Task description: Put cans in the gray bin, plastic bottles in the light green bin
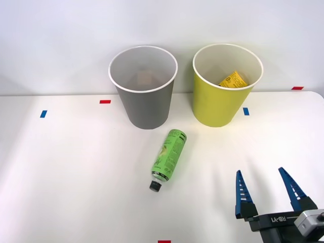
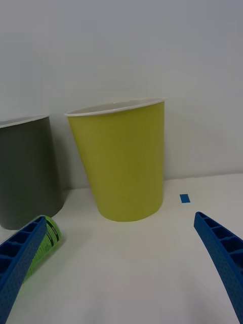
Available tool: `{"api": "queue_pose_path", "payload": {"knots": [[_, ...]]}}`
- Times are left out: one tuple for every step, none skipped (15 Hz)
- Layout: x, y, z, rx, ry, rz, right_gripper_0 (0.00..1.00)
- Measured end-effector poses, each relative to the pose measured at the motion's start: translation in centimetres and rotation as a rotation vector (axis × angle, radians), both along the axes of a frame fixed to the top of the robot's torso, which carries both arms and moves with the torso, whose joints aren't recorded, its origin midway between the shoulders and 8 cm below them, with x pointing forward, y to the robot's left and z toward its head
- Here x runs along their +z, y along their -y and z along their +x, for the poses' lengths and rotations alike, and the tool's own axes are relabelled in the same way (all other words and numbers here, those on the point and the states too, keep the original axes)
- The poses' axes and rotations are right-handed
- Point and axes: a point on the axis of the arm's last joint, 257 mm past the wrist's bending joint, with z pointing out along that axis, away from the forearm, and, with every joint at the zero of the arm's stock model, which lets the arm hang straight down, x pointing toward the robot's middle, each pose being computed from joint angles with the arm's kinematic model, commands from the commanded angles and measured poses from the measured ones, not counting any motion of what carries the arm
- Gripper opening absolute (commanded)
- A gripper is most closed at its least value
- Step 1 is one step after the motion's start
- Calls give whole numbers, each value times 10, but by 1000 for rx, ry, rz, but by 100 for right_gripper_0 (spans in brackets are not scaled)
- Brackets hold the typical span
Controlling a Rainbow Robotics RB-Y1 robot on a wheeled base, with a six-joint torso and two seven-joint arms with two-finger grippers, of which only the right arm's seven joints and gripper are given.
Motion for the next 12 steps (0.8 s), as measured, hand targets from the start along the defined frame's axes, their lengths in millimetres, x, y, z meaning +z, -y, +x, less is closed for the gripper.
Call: {"api": "queue_pose_path", "payload": {"knots": [[-4,2,0,-3,-14,-11,100],[-6,3,3,-7,-23,-22,100],[-5,2,6,-14,-23,-25,100],[-4,1,7,-17,-18,-29,100],[-3,-2,8,-16,-12,-42,100],[-2,-5,8,-10,-9,-45,100],[-2,-9,8,3,-9,-35,100],[-3,-11,7,13,-13,-20,100],[-5,-13,5,22,-21,-11,100],[-9,-14,2,25,-28,-13,100],[-12,-15,-1,29,-21,-18,100],[-17,-16,-7,38,-4,-27,100]]}}
